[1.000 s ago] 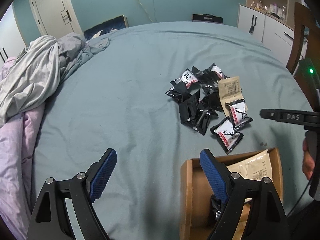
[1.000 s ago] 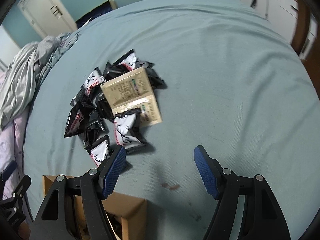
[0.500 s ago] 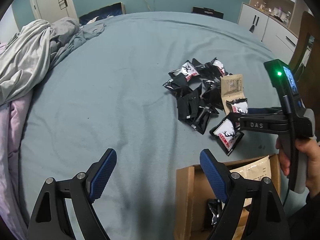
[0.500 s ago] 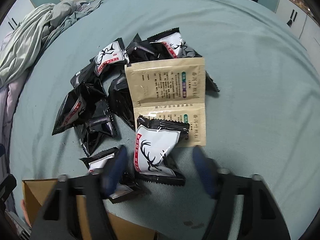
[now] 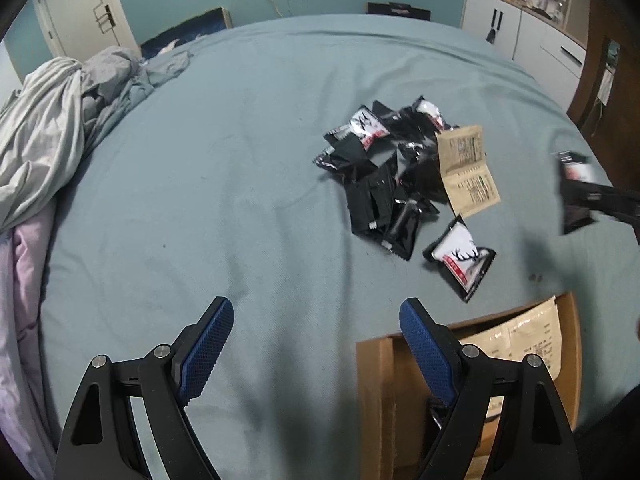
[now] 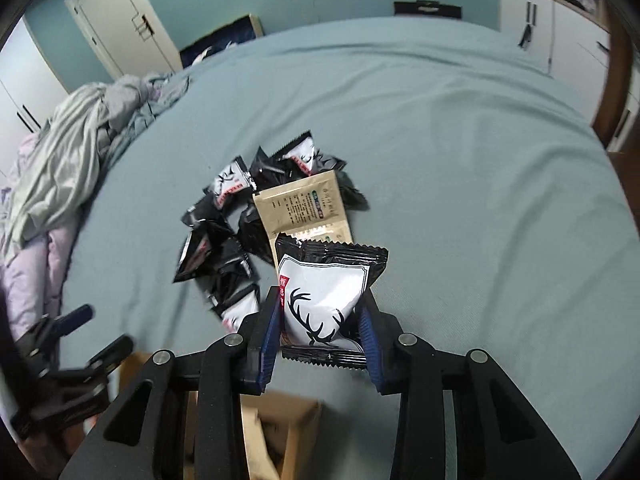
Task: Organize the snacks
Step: 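Grasp another white deer-logo packet from the pile with the right gripper, then grasp a black packet with the left gripper while the right gripper holds its packet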
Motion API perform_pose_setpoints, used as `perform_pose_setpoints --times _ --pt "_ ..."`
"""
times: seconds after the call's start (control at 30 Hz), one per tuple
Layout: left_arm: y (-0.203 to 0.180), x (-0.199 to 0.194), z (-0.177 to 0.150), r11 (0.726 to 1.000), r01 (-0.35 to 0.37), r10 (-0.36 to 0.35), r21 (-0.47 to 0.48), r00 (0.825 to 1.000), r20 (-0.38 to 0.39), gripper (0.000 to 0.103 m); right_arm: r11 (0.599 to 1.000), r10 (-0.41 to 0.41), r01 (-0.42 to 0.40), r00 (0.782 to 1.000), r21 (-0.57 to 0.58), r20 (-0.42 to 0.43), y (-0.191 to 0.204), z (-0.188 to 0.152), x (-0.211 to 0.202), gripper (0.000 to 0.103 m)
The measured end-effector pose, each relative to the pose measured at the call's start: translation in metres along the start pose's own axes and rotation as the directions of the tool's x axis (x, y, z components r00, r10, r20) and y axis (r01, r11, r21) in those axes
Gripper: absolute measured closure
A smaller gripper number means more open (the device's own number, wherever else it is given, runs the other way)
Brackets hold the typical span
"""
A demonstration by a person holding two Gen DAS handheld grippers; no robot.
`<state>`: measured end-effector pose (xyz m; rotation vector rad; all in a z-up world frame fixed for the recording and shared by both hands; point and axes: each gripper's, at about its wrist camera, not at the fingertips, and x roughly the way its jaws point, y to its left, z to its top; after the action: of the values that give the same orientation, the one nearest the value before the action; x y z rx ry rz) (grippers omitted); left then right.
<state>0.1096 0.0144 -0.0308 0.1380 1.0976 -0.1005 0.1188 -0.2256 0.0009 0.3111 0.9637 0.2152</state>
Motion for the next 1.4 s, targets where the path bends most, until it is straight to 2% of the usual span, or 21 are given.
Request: perform_pose_setpoints --times 0.23,0.43,0.53,0.67,0.83,1.03,1.23,1.3,1.33,1.4 --pt "-0.009 -0.008 0.011 0.999 -0.001 0.0 0.053 1.0 0.014 0.017 0.998 -0.005 -0.001 0.995 0.06 0.101 -0.015 -0.062 -0.082 0.068" --pt "-0.015 0.002 0.042 0.998 0.013 -0.012 0.057 1.0 -0.008 0.016 0.994 0.007 -0.022 0.989 0.107 0.147 -0.022 -0.098 -0.116 0.068" --pt "-0.022 0.017 0.057 0.997 0.028 -0.025 0.069 0.999 -0.047 0.015 0.995 -0.006 -0.011 0.986 0.097 0.167 -0.019 -0.094 -0.114 0.068" --pt "-0.033 0.04 0.074 0.995 0.058 -0.048 0.077 0.992 -0.117 0.015 0.994 -0.004 -0.006 0.995 0.108 0.096 -0.022 -0.085 -0.089 0.068" --pt "-0.044 0.06 0.084 0.991 0.065 -0.047 0.118 0.987 -0.155 0.015 0.991 0.005 -0.008 1.0 0.133 0.027 -0.029 -0.076 -0.07 0.068" --pt "-0.048 0.086 0.086 0.987 0.12 -0.091 0.109 0.966 -0.242 0.016 0.984 0.042 -0.045 0.999 0.17 0.021 -0.038 -0.067 -0.065 0.068" --pt "-0.047 0.103 0.094 0.993 0.093 -0.072 0.076 0.966 -0.247 0.017 0.97 0.064 -0.066 0.998 0.233 0.016 -0.052 -0.067 -0.058 0.068" --pt "-0.042 0.106 0.098 0.993 0.11 -0.098 0.036 0.965 -0.245 0.025 0.968 0.064 -0.066 0.998 0.241 0.015 -0.053 -0.068 -0.059 0.068" --pt "-0.039 0.106 0.1 0.992 0.125 -0.12 0.006 0.963 -0.243 0.037 0.968 0.061 -0.063 0.998 0.245 0.016 -0.054 -0.069 -0.06 0.068" --pt "-0.034 0.104 0.101 0.988 0.144 -0.151 -0.048 0.958 -0.243 0.052 0.966 0.055 -0.058 0.998 0.25 0.019 -0.055 -0.068 -0.06 0.068"
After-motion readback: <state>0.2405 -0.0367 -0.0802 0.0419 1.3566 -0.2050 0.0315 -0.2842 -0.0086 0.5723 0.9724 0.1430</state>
